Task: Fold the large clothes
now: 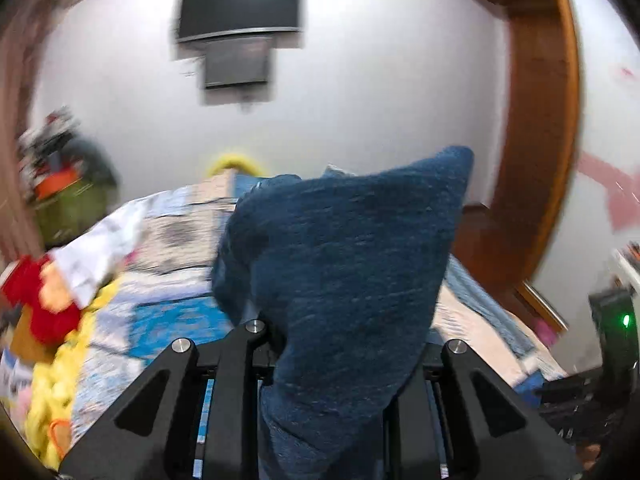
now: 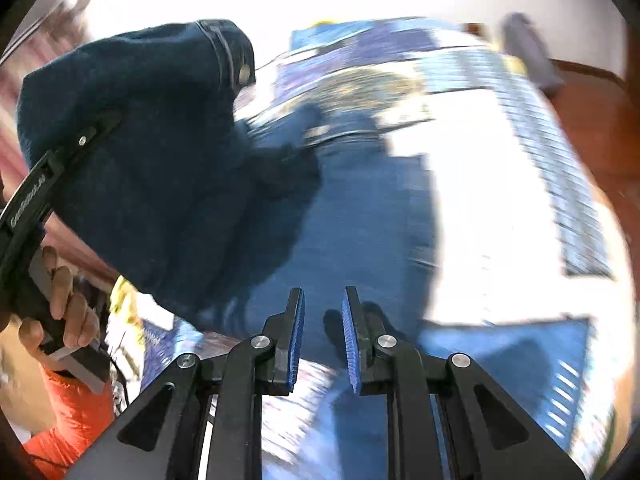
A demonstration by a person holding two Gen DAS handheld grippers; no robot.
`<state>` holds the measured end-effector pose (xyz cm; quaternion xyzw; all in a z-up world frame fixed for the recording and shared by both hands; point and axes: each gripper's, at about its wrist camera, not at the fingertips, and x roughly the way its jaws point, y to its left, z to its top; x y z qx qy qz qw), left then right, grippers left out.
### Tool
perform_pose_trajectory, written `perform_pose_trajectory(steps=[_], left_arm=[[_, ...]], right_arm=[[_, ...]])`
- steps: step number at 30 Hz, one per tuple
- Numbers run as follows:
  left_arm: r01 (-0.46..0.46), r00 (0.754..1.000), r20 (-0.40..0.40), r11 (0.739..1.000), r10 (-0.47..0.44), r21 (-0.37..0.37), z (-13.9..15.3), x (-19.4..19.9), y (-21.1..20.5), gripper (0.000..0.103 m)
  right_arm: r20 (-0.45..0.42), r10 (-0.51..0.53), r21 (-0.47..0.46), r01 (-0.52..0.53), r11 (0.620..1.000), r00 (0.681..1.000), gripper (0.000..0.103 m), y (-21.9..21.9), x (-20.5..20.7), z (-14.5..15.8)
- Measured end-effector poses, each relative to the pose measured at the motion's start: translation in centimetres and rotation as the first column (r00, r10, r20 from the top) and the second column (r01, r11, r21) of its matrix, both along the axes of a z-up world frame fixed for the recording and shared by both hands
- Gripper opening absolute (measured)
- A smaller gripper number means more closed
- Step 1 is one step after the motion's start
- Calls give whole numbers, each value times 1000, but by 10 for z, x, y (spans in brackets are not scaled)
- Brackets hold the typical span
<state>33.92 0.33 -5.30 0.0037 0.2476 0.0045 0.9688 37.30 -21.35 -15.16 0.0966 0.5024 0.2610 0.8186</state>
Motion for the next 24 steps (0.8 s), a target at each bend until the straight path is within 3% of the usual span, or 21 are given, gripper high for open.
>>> perform_pose_trajectory(steps=[4, 6, 9, 14, 15, 17, 18, 20, 24], left_arm=[[147, 983, -129, 980, -130, 131, -40, 16, -66, 19], [218, 953, -248, 963, -175, 158, -73, 21, -91, 20], [261, 918, -348, 949, -188, 176, -110, 20, -105, 22], [266, 910, -374, 943, -177, 200, -113, 12, -100, 30], [272, 902, -391, 943, -180, 192, -110, 10, -96, 33], [295, 887, -405, 947, -222, 128, -102, 1, -93, 55], [301, 882, -406, 949, -239, 97, -101, -2, -92, 59], [306, 873, -411, 951, -263, 40, -96, -15, -88, 79], [293, 864, -409, 954, -292, -62, -84, -34, -68, 82]], right_arm=[[-11, -106, 14, 106, 994, 994, 15, -49, -20, -2], [-18, -138, 30, 139, 990, 990, 15, -68, -18, 2], [-15, -180, 47, 180, 982, 984, 15, -84, -24, 6], [9, -188, 42, 187, 981, 982, 15, -88, -30, 16], [20, -182, 33, 181, 983, 983, 15, -87, -32, 18], [49, -166, 24, 165, 986, 985, 15, -84, -38, 25], [66, -155, 26, 154, 988, 986, 15, -81, -40, 30], [95, -138, 25, 136, 990, 986, 15, -76, -40, 38], [144, -99, 30, 96, 995, 985, 15, -61, -41, 57]])
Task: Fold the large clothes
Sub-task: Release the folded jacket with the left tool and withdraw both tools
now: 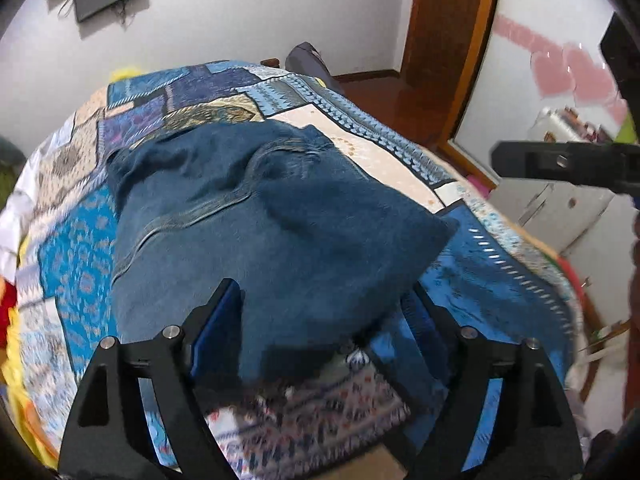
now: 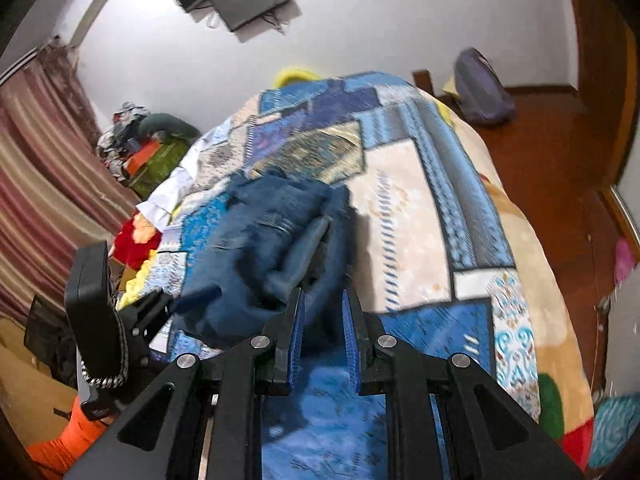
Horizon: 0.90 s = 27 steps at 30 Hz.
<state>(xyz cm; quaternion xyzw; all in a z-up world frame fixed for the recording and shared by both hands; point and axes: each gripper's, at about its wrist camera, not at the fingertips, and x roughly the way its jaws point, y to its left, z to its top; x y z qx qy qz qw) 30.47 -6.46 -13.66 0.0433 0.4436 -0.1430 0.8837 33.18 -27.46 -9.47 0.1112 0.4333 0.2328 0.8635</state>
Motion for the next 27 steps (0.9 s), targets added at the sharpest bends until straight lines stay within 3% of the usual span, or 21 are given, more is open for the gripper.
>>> perform_pose_trajectory(steps=[4, 9, 13, 16, 18, 20, 21, 22, 24, 27], left_arm=[[-72, 995, 71, 997, 75, -43, 28, -15, 40, 83], [-180, 974, 132, 983, 182, -27, 43, -16, 88, 92], [-255, 965, 73, 967, 253, 16, 18, -3, 117, 92], [-270, 962, -7, 960, 272, 73, -17, 3, 123, 92], [-250, 968, -22, 968, 251, 35, -36, 0, 126, 93], [-268, 963, -26, 963, 268, 5, -43, -5, 131, 101], [-270, 963, -23, 963, 270, -2, -45, -7, 133, 101], [-263, 965, -22, 965, 263, -10, -47, -9, 134, 101], [-256, 966, -28, 966, 256, -18, -50, -13, 135, 102], [-243, 970, -24, 970, 242, -9, -48, -18, 136, 102]], right_arm=[[46, 55, -20, -54, 998, 997, 15, 27, 4, 17], [71, 139, -50, -135, 990, 988, 15, 65, 7, 22], [66, 208, -132, -198, 971, 976, 15, 99, 11, 3], [39, 216, -263, -199, 944, 976, 15, 116, 18, -28], [5, 225, -318, -212, 924, 974, 17, 115, 23, -53], [-41, 206, -298, -209, 931, 978, 46, 103, 27, -69], [-39, 175, -322, -178, 930, 984, 78, 97, 28, -75], [-11, 146, -350, -141, 926, 989, 93, 89, 28, -78], [7, 142, -322, -133, 937, 990, 94, 74, 26, -85], [-63, 129, -235, -140, 962, 990, 94, 59, 29, -91]])
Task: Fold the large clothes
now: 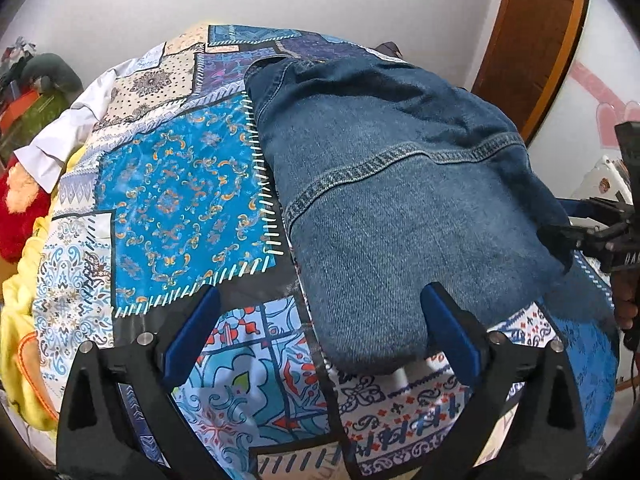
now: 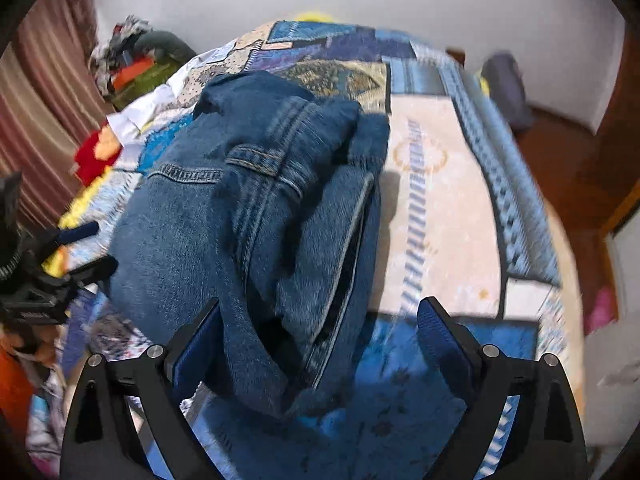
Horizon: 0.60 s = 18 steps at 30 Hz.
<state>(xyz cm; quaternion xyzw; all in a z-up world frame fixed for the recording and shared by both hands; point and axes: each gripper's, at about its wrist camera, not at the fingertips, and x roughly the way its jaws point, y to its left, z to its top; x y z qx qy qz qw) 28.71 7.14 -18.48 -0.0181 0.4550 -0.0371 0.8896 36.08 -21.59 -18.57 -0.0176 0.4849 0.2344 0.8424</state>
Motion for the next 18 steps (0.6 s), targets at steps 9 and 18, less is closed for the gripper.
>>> perform_pose_trajectory(steps=[9, 18], left_arm=[[-30, 998, 63, 994, 23, 108, 37, 19, 7, 101], [-45, 998, 44, 997, 43, 63, 47, 102, 16, 101]], right_arm=[[68, -3, 86, -3, 996, 998, 94, -5, 6, 53], [17, 5, 176, -8, 984, 1000, 94, 26, 62, 63]])
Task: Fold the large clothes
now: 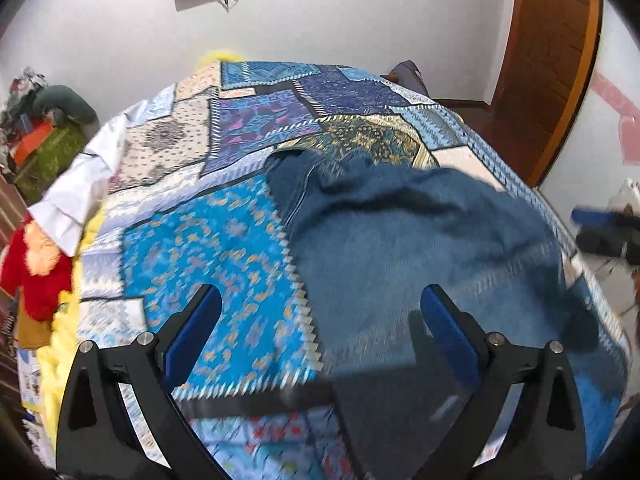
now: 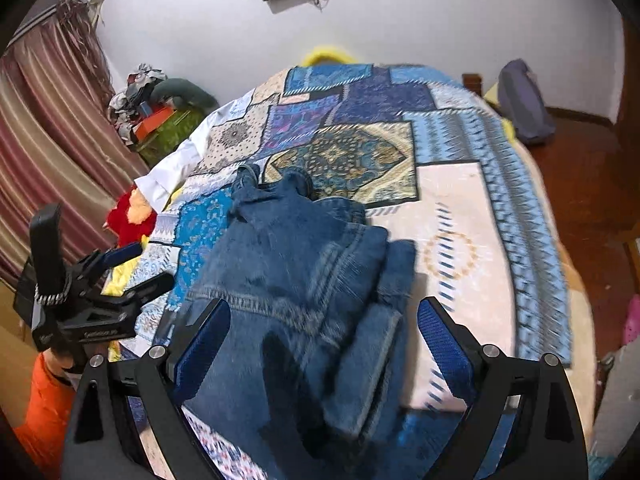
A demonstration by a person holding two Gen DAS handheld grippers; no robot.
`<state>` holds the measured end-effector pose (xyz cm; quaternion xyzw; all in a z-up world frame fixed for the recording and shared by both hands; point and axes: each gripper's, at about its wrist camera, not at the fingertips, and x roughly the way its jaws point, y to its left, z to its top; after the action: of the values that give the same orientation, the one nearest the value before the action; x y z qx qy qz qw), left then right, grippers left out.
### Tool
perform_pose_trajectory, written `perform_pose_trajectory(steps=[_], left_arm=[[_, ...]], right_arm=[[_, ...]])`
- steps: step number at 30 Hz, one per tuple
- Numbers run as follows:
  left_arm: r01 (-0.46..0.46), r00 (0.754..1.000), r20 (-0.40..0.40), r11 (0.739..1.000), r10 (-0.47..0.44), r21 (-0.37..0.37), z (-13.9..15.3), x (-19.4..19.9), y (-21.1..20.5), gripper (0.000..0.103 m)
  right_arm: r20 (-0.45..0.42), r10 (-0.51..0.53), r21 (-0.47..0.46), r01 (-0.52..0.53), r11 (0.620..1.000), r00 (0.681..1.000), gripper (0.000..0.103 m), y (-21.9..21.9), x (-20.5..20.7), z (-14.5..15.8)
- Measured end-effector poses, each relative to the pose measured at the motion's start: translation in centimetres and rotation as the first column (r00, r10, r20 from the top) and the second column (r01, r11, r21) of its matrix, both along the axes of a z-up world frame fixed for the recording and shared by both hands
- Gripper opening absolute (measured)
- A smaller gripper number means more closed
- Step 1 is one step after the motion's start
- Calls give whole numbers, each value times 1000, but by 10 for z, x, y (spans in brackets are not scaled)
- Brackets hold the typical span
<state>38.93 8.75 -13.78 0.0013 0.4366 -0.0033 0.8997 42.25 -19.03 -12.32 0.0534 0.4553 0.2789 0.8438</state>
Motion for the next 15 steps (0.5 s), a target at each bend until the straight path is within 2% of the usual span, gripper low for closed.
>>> perform_pose_trajectory(steps=[3, 6, 8, 10, 11, 12, 13, 15], left_arm=[[-18, 1000, -25, 999, 17, -43, -7, 30, 3, 101], [-80, 996, -50, 995, 77, -55, -22, 67, 10, 101], [-150, 986, -73, 989, 151, 16, -36, 90, 17, 101], [-153, 983, -98, 988, 154, 14, -53, 108, 22, 102], [-175, 979, -96, 984, 177, 36, -57, 111, 24, 102], [-226, 969, -75, 966, 237, 124, -64, 117, 25, 102], [-226, 969, -67, 964, 236, 138, -68, 120, 27, 103], [-228, 969, -88, 972, 233, 64, -75, 121, 36, 103]], right_arm=[[-59, 28, -3, -28, 1000, 998, 94, 10, 16, -17], [-88, 20, -57, -25, 998, 996, 94, 14, 28, -39], [-93, 24, -70, -30, 997, 995, 94, 8, 34, -50], [-104, 30, -36, -34, 999, 994, 94, -3, 39, -57], [-99, 28, -32, -31, 999, 995, 94, -8, 39, -60], [-96, 33, -30, -36, 999, 995, 94, -12, 40, -62], [-93, 40, -23, -42, 999, 995, 94, -16, 40, -63], [-78, 40, -4, -40, 999, 996, 94, -24, 38, -65]])
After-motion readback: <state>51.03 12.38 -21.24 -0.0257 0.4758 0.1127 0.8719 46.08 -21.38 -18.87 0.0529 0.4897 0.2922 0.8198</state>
